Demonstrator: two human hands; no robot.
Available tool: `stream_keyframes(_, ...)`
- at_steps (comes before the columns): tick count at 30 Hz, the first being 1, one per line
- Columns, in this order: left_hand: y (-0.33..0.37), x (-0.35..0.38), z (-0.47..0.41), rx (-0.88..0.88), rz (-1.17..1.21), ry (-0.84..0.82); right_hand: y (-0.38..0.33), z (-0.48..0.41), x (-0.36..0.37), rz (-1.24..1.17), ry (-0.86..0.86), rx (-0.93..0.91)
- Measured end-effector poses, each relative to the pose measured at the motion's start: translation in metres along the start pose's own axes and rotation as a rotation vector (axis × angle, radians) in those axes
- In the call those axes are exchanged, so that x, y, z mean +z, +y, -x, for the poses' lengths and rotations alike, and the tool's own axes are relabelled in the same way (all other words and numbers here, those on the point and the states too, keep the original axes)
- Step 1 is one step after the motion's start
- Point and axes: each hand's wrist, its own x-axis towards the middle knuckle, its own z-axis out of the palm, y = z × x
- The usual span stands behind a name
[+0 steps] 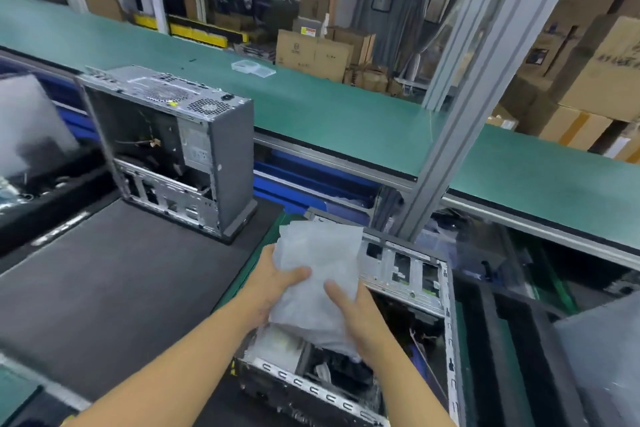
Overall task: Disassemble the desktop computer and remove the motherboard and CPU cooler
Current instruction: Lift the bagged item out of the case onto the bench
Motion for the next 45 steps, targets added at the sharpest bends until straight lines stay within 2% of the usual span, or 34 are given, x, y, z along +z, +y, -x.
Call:
stream_keyframes(2, 0.006, -0.019, 0.009, -0.014, 0.081, -0.055, -0.001, -0.011, 0.018, 0.179, 0.034, -0.062)
stream_keyframes(4, 0.013, -0.048, 0.025, -0.113, 0.157, -0.041, -0.002, -0.020, 0.041, 0.169, -0.012, -0.043)
stream_keyframes(6, 0.014, -0.084, 0.041, -0.132, 0.111, -0.053, -0.002, -0.024, 0.067, 0.182, -0.091, -0.029)
stream_keyframes(9, 0.022, -0.131, 0.071, -0.116, 0.024, 0.037, 0.004, -0.024, 0.113, 0.207, -0.218, -0.013)
stream_keyframes(12, 0.022, -0.171, 0.098, -0.108, 0.017, 0.144, 0.013, -0.022, 0.160, 0.270, -0.244, -0.055)
stream_keyframes(17, 0.013, -0.259, 0.161, -0.191, 0.149, 0.098, 0.030, -0.018, 0.254, 0.493, -0.367, -0.112)
stream_keyframes(21, -0.003, -0.342, 0.229, -0.245, 0.206, 0.169, 0.065, 0.008, 0.339, 0.506, -0.498, -0.023)
stream_keyframes(25, -0.029, -0.421, 0.300, -0.291, 0.186, 0.319, 0.112, 0.041, 0.428, 0.601, -0.606, 0.043)
stream_keyframes(29, -0.043, -0.489, 0.359, -0.262, 0.194, 0.480, 0.150, 0.063, 0.507, 0.698, -0.727, 0.101)
stream_keyframes(37, -0.073, -0.568, 0.448, -0.259, 0.367, 0.775, 0.210, 0.089, 0.631, 0.898, -0.920, 0.083)
stream_keyframes(42, -0.095, -0.601, 0.497, -0.192, 0.393, 1.175, 0.239, 0.117, 0.683, 0.835, -1.125, 0.133)
stream_keyframes(45, -0.106, -0.626, 0.521, -0.146, 0.431, 1.434, 0.249, 0.130, 0.700, 0.912, -1.273, 0.176)
